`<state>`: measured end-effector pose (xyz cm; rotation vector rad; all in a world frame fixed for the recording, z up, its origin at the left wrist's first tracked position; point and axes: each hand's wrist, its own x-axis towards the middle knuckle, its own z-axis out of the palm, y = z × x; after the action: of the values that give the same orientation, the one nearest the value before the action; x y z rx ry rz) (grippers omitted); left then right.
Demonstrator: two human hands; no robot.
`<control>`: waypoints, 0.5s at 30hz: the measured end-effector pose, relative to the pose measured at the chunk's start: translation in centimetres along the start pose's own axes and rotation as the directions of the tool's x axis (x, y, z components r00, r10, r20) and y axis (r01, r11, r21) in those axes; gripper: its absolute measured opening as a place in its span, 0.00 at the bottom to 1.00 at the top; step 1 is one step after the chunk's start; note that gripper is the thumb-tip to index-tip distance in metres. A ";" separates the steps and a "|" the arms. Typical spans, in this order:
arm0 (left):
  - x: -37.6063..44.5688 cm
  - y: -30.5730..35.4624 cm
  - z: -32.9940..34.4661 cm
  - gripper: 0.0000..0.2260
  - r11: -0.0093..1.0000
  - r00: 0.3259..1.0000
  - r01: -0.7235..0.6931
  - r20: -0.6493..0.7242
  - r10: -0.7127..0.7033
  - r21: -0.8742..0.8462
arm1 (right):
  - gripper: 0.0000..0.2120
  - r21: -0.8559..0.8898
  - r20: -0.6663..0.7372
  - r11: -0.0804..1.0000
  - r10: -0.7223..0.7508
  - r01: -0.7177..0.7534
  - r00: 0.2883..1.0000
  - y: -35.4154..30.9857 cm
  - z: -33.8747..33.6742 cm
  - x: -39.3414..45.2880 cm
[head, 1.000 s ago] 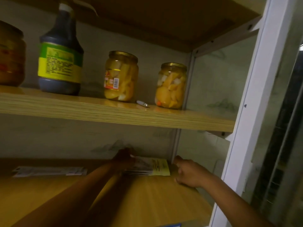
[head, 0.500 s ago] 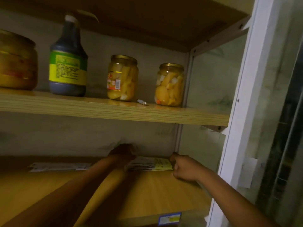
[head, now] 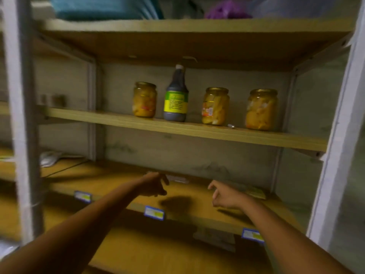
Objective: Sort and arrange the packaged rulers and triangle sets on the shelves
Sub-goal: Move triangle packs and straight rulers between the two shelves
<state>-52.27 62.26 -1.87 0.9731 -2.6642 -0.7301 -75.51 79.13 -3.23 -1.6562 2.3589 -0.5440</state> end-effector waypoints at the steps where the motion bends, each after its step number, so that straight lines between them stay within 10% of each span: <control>1: -1.4 -0.9 -0.8 0.17 1.000 1.000 0.028 -0.009 -0.028 -0.001 | 0.23 -0.006 0.016 1.000 -0.020 0.020 1.000 -1.3 0.5 0.3; 15: -18.9 -19.5 -12.2 0.20 0.983 0.977 0.177 -0.126 -0.170 0.042 | 0.24 -0.040 0.052 0.972 -0.228 0.231 0.972 -24.1 9.3 2.5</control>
<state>-22.94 57.08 -2.08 1.2352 -2.5283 -0.6143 -52.14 67.84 -1.70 -1.9550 2.1759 -0.4870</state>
